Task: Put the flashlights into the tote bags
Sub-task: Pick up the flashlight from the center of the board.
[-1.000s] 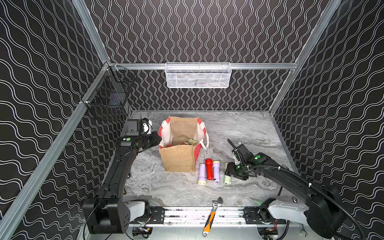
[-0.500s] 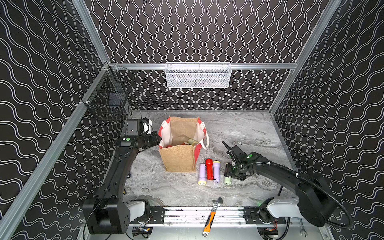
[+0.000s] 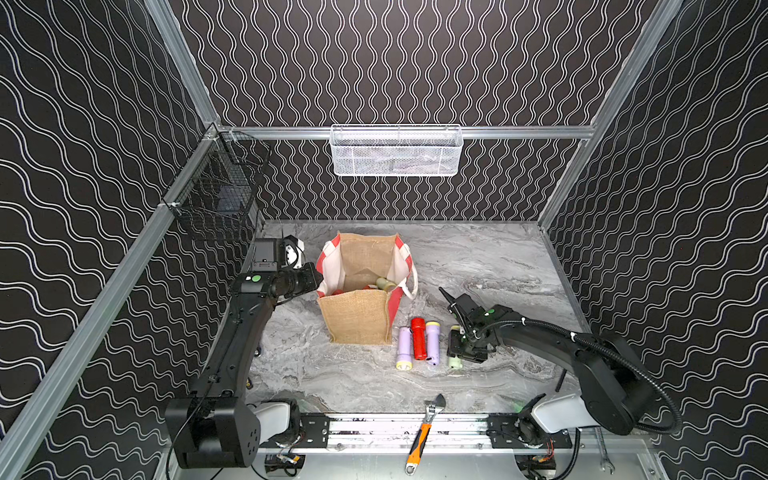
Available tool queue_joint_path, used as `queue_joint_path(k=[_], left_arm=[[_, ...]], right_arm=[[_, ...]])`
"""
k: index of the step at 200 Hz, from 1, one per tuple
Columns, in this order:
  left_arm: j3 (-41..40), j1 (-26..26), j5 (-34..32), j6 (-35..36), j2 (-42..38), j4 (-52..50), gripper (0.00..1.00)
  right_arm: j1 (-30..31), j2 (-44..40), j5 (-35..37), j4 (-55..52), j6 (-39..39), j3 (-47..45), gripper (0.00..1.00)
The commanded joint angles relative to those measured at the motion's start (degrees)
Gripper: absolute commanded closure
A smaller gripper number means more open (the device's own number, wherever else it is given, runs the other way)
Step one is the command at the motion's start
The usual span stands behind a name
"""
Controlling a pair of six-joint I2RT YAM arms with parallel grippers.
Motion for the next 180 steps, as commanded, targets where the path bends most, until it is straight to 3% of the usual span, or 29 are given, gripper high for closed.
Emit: queue_joint_path(k=[1, 90, 180], left_arm=[[-0.2, 0.0, -0.7, 1.0, -0.2, 0.6, 0.84], [-0.1, 0.0, -1.0, 1.2, -0.3, 0.4, 0.84], [0.1, 0.0, -0.1, 1.3, -0.7, 1.2, 0.85]], right_arm=[[0.3, 0.3, 0.9, -0.2, 0.9, -0.3, 0.49], [1.1, -1.3, 2.5, -1.4, 0.5, 1.7, 0.69], [1.1, -6.9, 4.8, -5.0, -3.5, 20.3, 0.70]])
